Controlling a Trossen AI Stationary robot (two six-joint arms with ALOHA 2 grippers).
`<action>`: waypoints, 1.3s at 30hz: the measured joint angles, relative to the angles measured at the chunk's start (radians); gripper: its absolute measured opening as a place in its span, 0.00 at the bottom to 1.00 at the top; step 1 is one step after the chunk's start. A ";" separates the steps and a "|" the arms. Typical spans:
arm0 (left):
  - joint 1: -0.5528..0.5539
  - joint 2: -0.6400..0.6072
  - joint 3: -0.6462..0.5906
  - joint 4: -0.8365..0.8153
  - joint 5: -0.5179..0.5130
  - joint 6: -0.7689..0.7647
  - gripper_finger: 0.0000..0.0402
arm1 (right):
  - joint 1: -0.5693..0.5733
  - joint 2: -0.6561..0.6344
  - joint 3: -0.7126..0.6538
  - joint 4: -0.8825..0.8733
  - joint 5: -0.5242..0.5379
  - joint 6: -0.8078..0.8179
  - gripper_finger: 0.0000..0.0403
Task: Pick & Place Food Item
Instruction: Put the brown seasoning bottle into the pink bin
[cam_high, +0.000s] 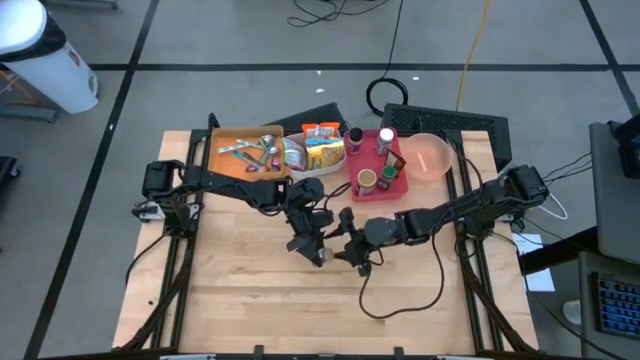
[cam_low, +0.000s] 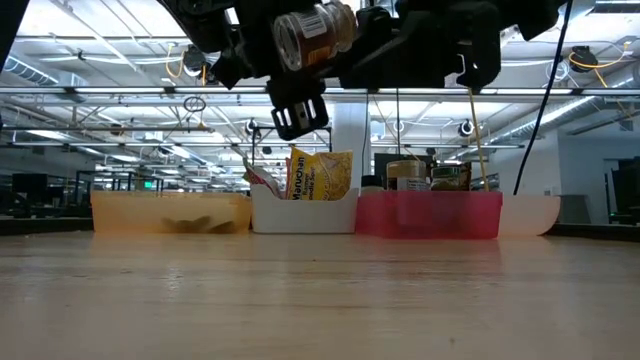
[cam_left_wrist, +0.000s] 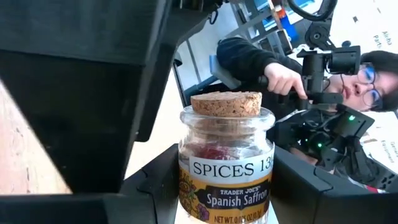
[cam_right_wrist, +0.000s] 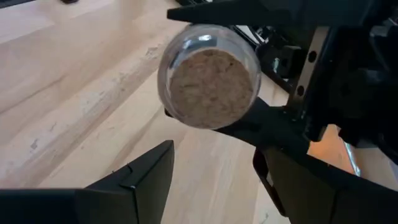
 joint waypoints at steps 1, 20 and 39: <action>0.000 0.000 0.000 0.000 -0.001 0.000 0.49 | 0.000 0.000 0.000 0.003 0.000 0.000 0.62; 0.005 0.002 -0.001 -0.091 -0.073 0.067 0.49 | 0.038 -0.002 0.001 0.067 -0.003 -0.037 0.60; 0.007 0.003 -0.001 -0.015 -0.073 0.045 0.49 | 0.034 -0.002 0.002 0.080 -0.053 -0.044 0.59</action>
